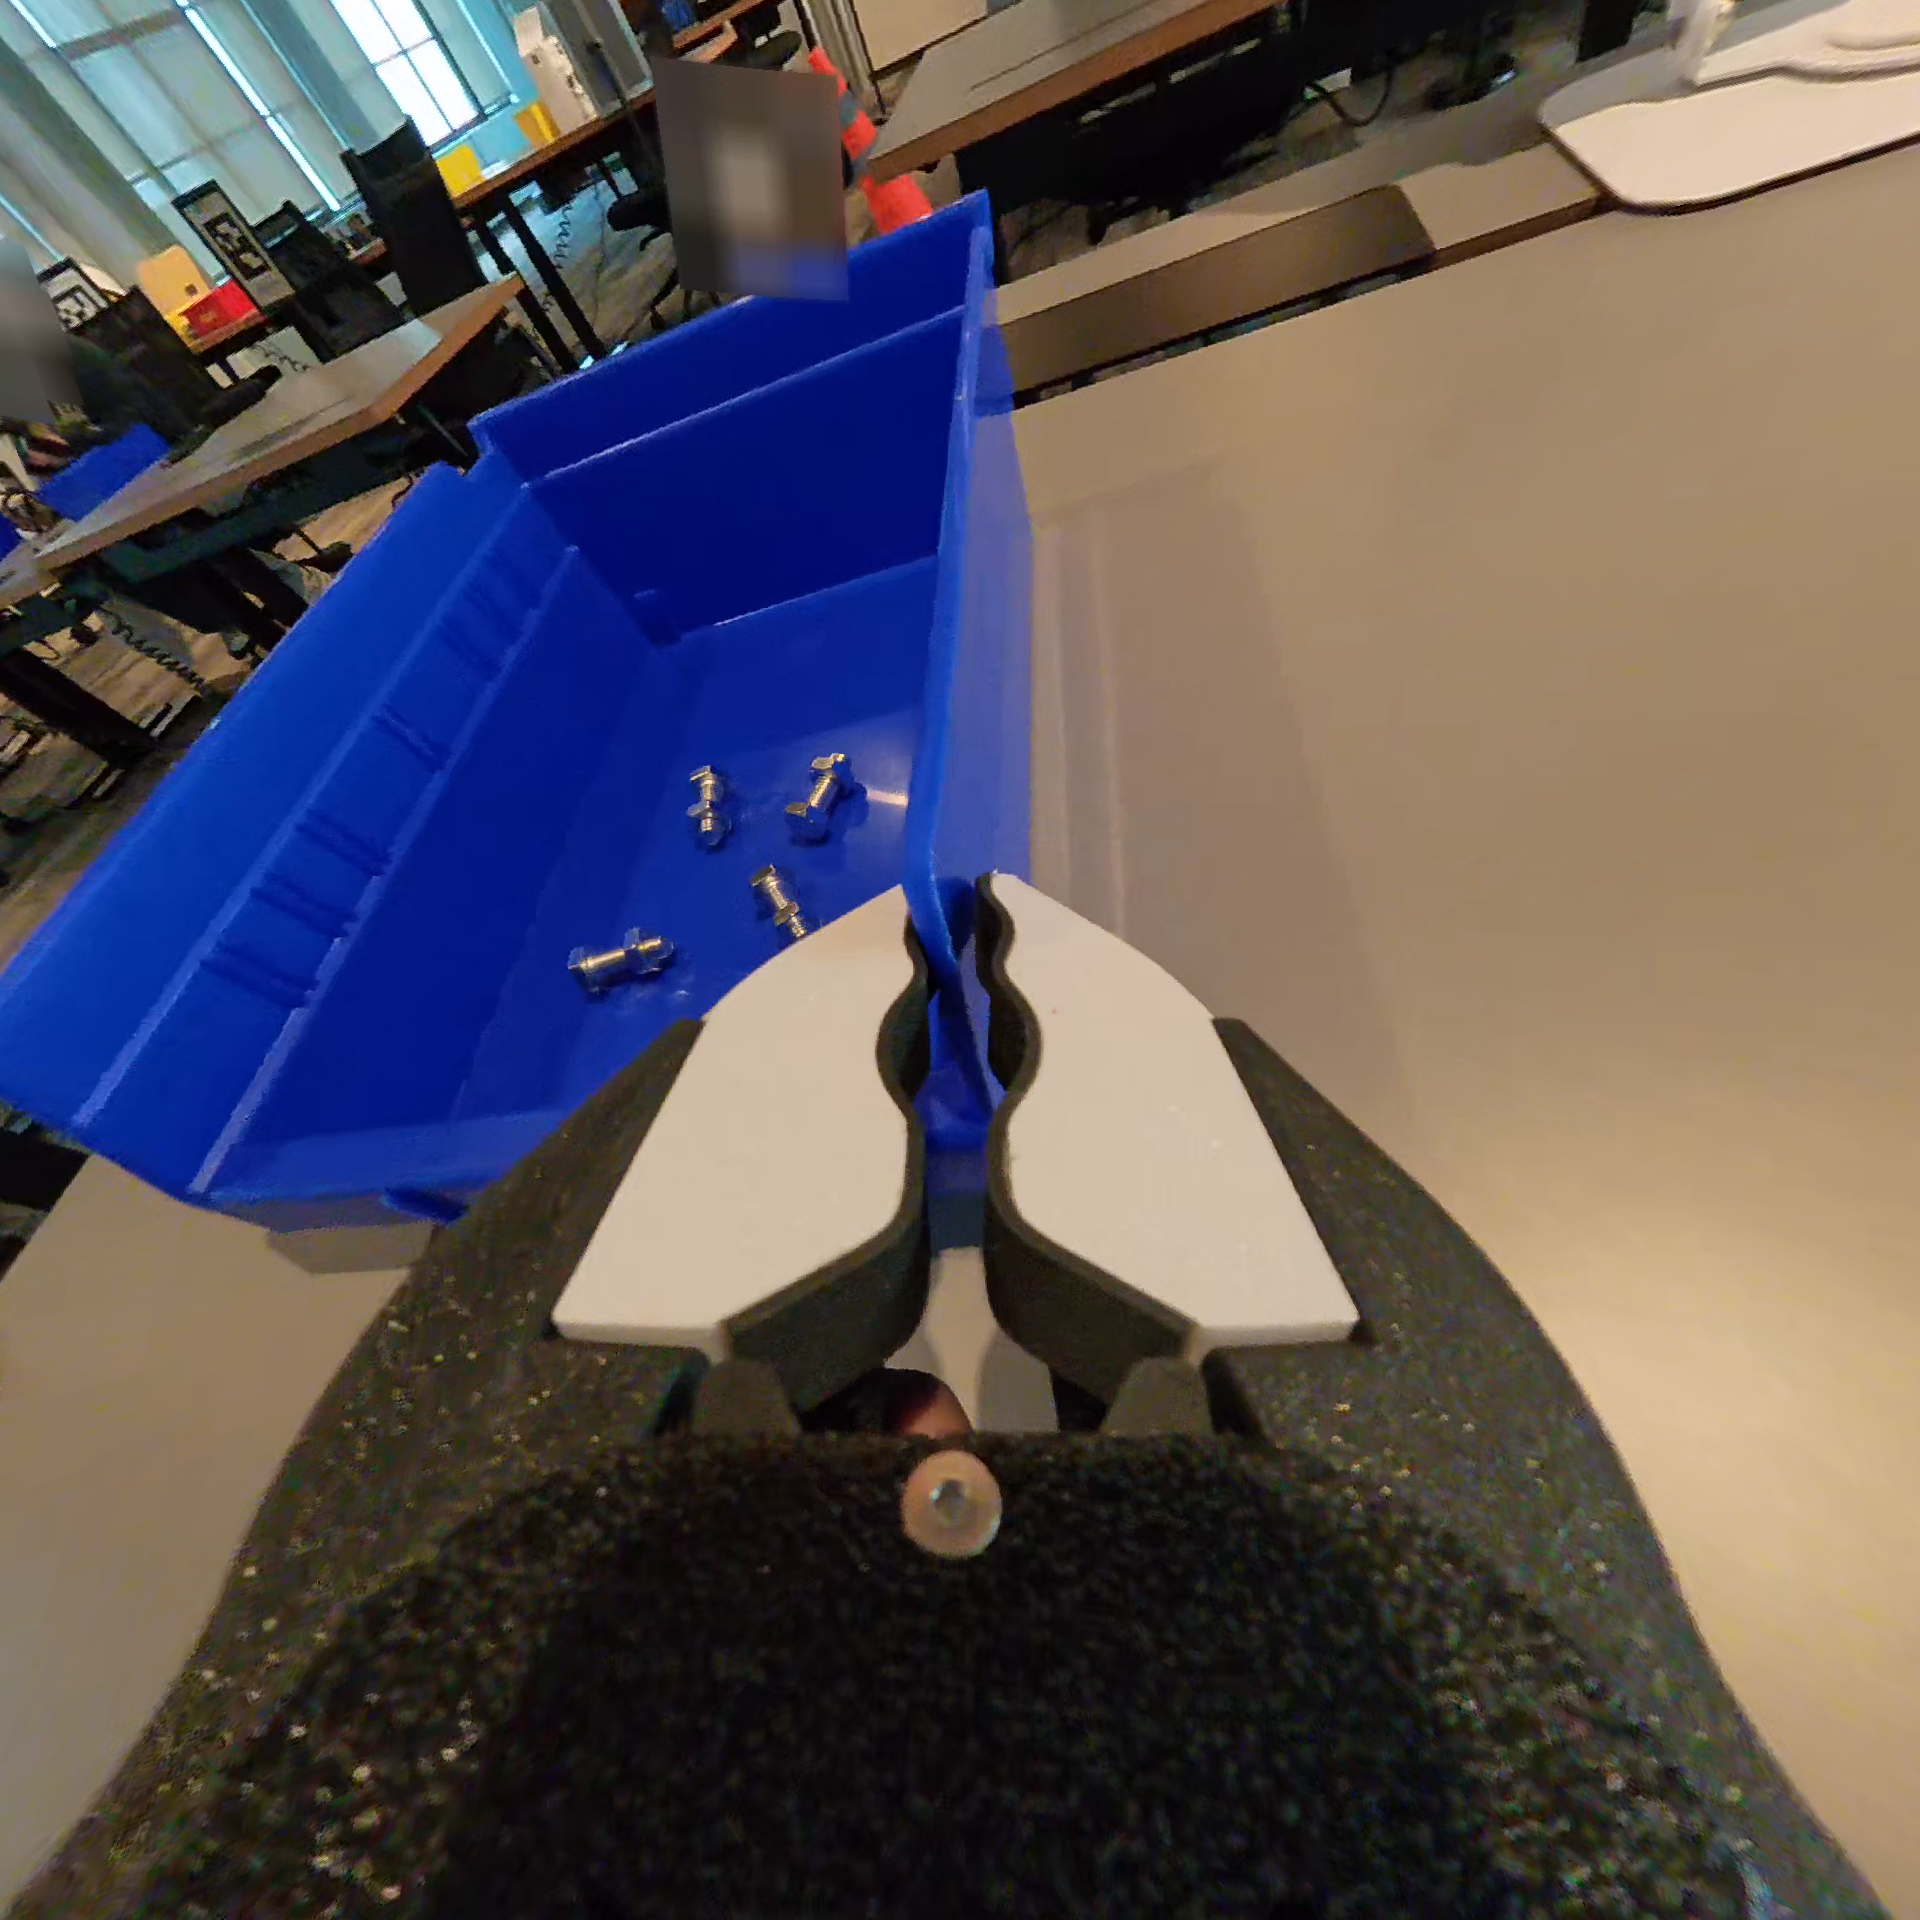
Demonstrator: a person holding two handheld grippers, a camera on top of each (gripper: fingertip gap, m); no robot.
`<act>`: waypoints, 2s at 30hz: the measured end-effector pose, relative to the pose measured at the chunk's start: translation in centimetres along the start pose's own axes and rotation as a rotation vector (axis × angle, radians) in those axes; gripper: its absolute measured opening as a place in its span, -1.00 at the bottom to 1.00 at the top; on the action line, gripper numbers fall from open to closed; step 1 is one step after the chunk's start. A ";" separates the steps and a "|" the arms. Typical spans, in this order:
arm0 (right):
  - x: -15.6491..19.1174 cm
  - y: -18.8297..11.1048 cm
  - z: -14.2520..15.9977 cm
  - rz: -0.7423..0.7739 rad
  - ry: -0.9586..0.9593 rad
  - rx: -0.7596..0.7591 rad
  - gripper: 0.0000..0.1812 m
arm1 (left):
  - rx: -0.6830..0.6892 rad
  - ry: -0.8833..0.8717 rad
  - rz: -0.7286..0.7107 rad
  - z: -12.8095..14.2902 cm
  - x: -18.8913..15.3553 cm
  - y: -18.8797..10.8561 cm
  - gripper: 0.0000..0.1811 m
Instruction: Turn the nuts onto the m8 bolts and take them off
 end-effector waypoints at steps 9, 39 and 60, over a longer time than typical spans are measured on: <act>-2.7 3.0 -3.8 -0.023 0.239 0.014 -0.43 | -0.024 0.012 -0.030 0.3 0.1 0.1 -0.93; -2.2 6.0 -2.7 0.086 0.141 0.120 -0.93 | -0.030 0.081 0.010 -0.3 -0.4 1.1 -0.93; 3.7 -4.4 -3.0 -0.336 0.104 -0.266 -0.55 | -0.236 -0.023 0.189 -10.7 11.9 -4.8 -0.52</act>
Point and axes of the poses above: each gripper's, where its closed fingertips meet, y out along the fingers, z out of its underside, x = y × z across the jaws, the point moved 10 cm from there along -y, back along the fingers, and after that the axes turned 5 degrees about z, right-handed, at the moved point
